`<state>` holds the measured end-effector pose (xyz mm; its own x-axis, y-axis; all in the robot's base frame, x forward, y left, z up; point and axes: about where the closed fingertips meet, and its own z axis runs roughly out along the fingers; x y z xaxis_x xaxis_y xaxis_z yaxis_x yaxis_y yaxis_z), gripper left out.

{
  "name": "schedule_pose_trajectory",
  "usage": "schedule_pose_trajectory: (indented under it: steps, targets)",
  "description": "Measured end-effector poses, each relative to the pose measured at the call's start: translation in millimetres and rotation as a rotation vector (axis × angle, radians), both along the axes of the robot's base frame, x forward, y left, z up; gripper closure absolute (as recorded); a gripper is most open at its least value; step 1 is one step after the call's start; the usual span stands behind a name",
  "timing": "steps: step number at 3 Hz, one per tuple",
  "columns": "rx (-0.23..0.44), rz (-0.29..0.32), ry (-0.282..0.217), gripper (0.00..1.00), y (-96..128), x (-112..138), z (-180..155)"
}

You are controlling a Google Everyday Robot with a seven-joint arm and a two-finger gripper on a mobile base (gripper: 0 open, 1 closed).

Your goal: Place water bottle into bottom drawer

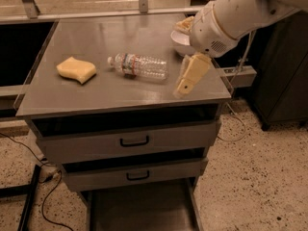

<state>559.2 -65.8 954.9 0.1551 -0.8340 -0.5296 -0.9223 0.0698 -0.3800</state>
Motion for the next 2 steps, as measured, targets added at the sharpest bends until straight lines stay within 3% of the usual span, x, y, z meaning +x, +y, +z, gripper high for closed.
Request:
schedule_pose_trajectory:
  steps: [2]
  targets:
    - [0.051,0.027,0.058,0.00,40.5,48.5,-36.8]
